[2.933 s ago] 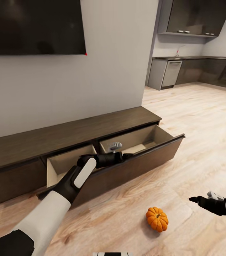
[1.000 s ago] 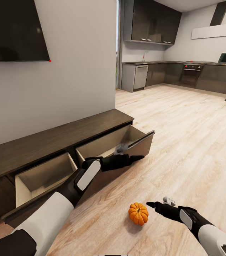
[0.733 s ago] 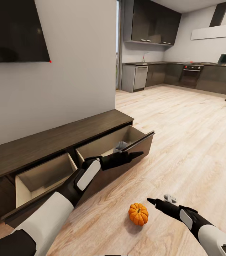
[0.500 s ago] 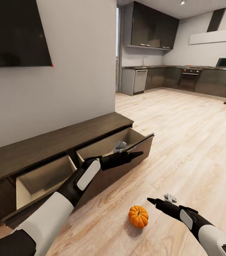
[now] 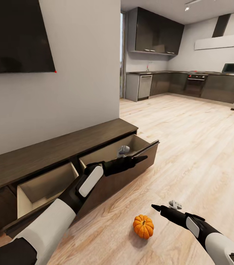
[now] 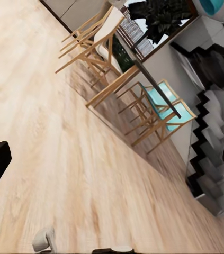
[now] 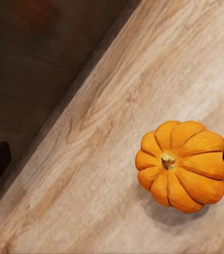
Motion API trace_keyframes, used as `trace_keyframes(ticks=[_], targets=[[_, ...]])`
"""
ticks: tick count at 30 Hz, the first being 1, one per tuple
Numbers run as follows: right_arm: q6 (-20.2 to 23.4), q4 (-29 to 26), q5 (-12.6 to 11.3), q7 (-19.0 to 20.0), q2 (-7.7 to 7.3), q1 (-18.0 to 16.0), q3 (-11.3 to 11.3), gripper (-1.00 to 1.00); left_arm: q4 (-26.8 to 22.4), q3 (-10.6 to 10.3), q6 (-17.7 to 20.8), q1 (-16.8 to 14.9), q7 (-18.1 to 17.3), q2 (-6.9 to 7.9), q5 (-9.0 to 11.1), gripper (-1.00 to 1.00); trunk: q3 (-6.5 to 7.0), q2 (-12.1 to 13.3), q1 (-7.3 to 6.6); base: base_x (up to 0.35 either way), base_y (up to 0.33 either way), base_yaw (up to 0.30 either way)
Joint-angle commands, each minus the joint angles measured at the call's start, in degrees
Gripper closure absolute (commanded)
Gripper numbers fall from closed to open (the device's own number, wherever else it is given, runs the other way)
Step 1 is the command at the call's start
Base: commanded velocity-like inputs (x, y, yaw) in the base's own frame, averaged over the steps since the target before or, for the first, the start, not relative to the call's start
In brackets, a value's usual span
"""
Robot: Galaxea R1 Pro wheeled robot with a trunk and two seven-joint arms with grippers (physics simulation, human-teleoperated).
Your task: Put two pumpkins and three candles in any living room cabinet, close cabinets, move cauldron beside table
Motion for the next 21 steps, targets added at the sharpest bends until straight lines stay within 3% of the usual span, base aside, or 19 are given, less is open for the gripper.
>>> trace_keyframes(ticks=[1,6,21], targets=[[0.01,0.02,0.0,0.0,0.0,0.0,0.0,-1.0,0.03,-0.02,-0.02,0.0,0.0,0.01,0.73,-1.0,-0.22,-0.01,0.03,0.0,0.0,0.0],[0.03,0.1,-0.07,-0.03,0.05,0.0,0.0,-1.0,0.06,-0.05,-0.02,0.01,0.02,0.02,1.96,-1.0,-1.33,-0.08,0.15,0.0,0.0,0.0],[-0.03,0.13,-0.09,-0.01,0.54,0.05,0.0,-1.0,0.07,-0.05,0.04,0.01,0.28,0.02,2.23,-1.0,-4.65,-0.28,0.54,0.0,0.0,0.0]])
